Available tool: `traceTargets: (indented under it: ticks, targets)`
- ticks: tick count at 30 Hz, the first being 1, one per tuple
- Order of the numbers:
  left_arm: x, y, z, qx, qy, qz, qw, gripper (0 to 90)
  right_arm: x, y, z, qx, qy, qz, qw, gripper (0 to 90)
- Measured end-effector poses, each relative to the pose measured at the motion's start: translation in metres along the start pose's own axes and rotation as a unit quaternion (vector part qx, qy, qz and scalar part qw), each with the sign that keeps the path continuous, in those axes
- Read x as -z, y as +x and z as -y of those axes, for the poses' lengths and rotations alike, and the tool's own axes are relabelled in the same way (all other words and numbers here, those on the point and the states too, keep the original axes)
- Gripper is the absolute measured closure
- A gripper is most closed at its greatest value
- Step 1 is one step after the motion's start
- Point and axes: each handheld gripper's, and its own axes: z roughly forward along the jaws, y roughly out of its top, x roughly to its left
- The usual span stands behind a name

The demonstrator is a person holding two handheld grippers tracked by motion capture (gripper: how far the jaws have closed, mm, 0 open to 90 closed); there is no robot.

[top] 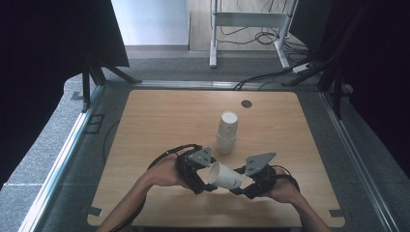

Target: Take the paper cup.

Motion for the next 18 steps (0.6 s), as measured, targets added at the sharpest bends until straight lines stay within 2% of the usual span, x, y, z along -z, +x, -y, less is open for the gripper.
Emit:
traceTargets:
  ticks: [2, 12, 18]
  targets:
    - [0.0, 0.0, 0.002, 0.004, -0.007, 0.002, 1.0, 12.1, -0.002, 0.001, 0.005, 0.001, -0.019, 0.001, 0.9998, 37.1]
    - [-0.002, 0.0, 0.008, 0.012, -0.032, 0.01, 0.9994, 13.3, -0.01, 0.002, 0.015, 0.005, -0.06, 0.003, 0.9982, 37.1]
    - [-0.005, 0.0, 0.008, 0.012, -0.038, 0.014, 0.9991, 13.8, -0.014, 0.002, 0.018, 0.008, -0.072, 0.002, 0.9974, 37.1]
